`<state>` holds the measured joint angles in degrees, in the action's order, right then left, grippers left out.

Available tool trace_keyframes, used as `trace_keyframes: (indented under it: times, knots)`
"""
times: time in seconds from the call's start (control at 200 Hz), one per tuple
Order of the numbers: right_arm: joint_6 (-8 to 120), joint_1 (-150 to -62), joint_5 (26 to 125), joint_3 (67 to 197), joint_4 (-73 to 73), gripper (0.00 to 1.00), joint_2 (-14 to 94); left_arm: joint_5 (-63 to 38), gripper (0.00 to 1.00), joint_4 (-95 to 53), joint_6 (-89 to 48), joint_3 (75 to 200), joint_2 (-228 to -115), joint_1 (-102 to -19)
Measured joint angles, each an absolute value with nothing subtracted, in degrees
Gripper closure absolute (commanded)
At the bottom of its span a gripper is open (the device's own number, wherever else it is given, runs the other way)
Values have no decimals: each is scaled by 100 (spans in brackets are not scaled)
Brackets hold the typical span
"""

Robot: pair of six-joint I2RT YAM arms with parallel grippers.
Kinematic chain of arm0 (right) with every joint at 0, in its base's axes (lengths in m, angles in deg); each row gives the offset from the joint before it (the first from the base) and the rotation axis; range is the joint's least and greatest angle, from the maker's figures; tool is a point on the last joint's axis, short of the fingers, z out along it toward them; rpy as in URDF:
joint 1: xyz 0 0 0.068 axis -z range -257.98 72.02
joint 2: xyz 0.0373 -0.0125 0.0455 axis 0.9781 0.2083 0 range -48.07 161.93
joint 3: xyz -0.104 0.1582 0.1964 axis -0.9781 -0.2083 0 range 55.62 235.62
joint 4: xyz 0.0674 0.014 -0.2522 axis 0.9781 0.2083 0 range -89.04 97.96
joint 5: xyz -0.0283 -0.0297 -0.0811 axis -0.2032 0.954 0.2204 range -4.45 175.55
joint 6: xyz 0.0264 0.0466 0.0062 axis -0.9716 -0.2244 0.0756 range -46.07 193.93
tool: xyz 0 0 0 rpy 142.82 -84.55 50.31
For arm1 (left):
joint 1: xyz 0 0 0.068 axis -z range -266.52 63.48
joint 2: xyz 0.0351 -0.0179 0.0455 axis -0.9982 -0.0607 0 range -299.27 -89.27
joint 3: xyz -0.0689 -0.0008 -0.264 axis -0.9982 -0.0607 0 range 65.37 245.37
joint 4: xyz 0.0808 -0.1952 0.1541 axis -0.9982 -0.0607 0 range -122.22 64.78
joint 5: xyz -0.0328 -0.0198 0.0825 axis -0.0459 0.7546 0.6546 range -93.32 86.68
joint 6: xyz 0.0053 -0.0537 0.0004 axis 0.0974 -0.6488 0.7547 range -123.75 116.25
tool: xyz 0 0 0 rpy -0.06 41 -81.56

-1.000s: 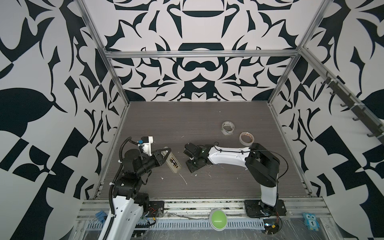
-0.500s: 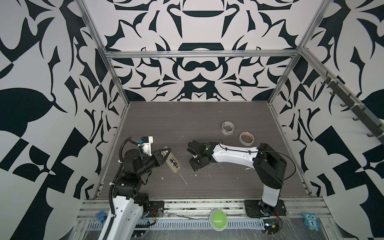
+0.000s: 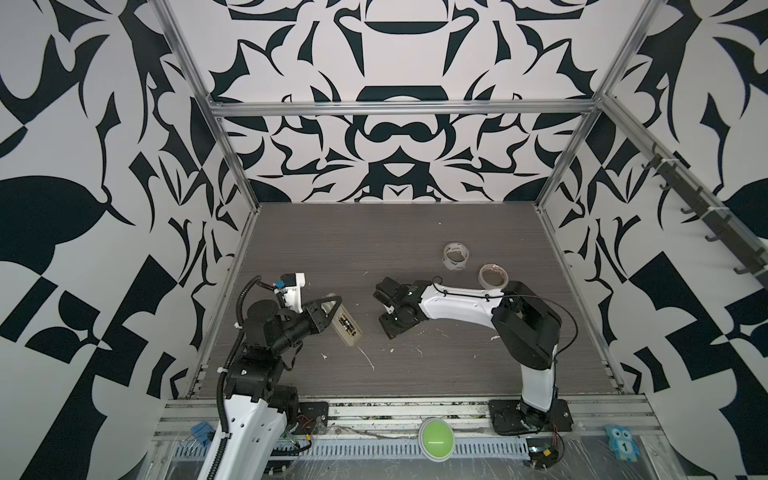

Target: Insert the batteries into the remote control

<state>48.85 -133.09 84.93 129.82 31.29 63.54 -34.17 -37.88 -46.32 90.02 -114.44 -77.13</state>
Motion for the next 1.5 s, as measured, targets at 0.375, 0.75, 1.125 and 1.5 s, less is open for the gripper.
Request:
trace_keyframes:
  times: [0.375,0.75,1.125,1.5]
  knots:
    - [4839,-13547,8353,13473,2858,41,6745,-3414,100,-3788,-4632,9002,-11435,-7713]
    - [4887,-13628,8237,14085,2705,41,7191,-3410,100,-3788,-4629,9002,-11398,-7713]
    - [5185,-13390,8239,14334,2591,41,7390,-3393,100,-3790,-4629,9002,-11343,-7713]
    - [5709,-13344,8301,14671,2790,43,7569,-3327,100,-3793,-4634,9002,-11343,-7713]
